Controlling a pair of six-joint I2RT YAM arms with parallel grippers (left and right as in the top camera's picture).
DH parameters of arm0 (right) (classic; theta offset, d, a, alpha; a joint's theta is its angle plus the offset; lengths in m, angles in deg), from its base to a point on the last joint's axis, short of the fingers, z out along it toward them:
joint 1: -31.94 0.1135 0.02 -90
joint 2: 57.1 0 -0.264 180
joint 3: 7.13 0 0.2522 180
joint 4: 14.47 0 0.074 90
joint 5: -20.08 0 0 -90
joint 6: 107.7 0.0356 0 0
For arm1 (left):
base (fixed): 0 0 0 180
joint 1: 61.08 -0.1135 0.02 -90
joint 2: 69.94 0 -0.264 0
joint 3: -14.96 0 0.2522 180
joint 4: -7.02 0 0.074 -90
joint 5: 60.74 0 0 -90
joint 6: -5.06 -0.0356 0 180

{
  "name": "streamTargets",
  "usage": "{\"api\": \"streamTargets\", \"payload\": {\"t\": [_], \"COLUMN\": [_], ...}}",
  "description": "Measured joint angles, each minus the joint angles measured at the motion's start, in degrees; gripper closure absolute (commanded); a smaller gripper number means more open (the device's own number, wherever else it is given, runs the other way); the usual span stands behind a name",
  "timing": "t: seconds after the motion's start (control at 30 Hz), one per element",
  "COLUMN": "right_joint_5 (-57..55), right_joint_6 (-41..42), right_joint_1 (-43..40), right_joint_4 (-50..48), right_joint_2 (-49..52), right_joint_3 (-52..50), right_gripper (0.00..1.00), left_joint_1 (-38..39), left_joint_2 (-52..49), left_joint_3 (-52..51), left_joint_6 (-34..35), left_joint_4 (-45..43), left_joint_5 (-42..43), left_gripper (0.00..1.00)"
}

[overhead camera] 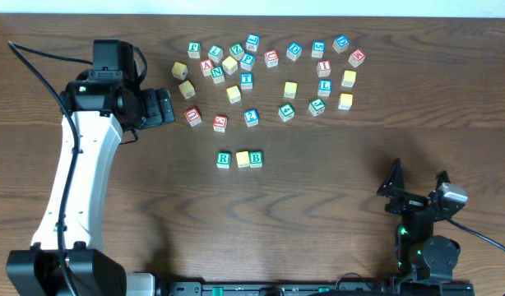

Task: Spell out ROBOT
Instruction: 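Reach the right gripper into the pile and grasp a yellow O block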

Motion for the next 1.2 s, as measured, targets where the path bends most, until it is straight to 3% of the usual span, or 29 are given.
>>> {"api": "streamTargets", "payload": {"t": [0.17, 0.27, 0.57, 0.77, 0.87, 0.97, 1.13, 1.2], "right_joint_5": [2.82, 4.5, 16.15, 19.04, 19.39, 19.56, 19.54, 20.17], "right_joint_6": [0.24, 0.37, 0.15, -3.06, -3.61, -4.0, -4.57, -4.42], "right_joint_1": [0.0, 0.0, 0.81, 8.11, 11.54, 14.78, 18.12, 18.84], "right_joint_4": [1.75, 4.0, 25.94, 41.29, 44.15, 44.68, 38.36, 35.04], "right_joint_2": [8.7, 19.3, 60.22, 84.94, 94.33, 102.9, 112.17, 116.32], "right_joint_3": [6.71, 17.59, 60.61, 87.91, 97.42, 103.62, 105.04, 105.04], "right_gripper": [0.01, 0.01, 0.01, 0.01, 0.01, 0.01, 0.01, 0.06], "left_joint_1": [0.0, -0.02, -0.02, -0.02, -0.02, -0.02, -0.02, -0.02], "left_joint_2": [0.0, 0.0, 0.02, 0.0, 0.02, 0.02, 0.02, 0.02], "left_joint_3": [0.0, 0.0, 0.0, 0.0, 0.0, 0.0, 0.0, 0.0], "left_joint_6": [0.0, -0.02, -0.02, 0.0, -0.02, -0.02, -0.02, 0.0], "left_joint_4": [-0.11, -0.07, 0.04, 0.11, 0.04, 0.09, 0.0, 0.0], "left_joint_5": [-0.02, -0.04, -0.04, -0.02, -0.02, -0.02, -0.02, -0.02], "left_gripper": [0.02, 0.02, 0.02, 0.02, 0.02, 0.02, 0.02, 0.02]}}
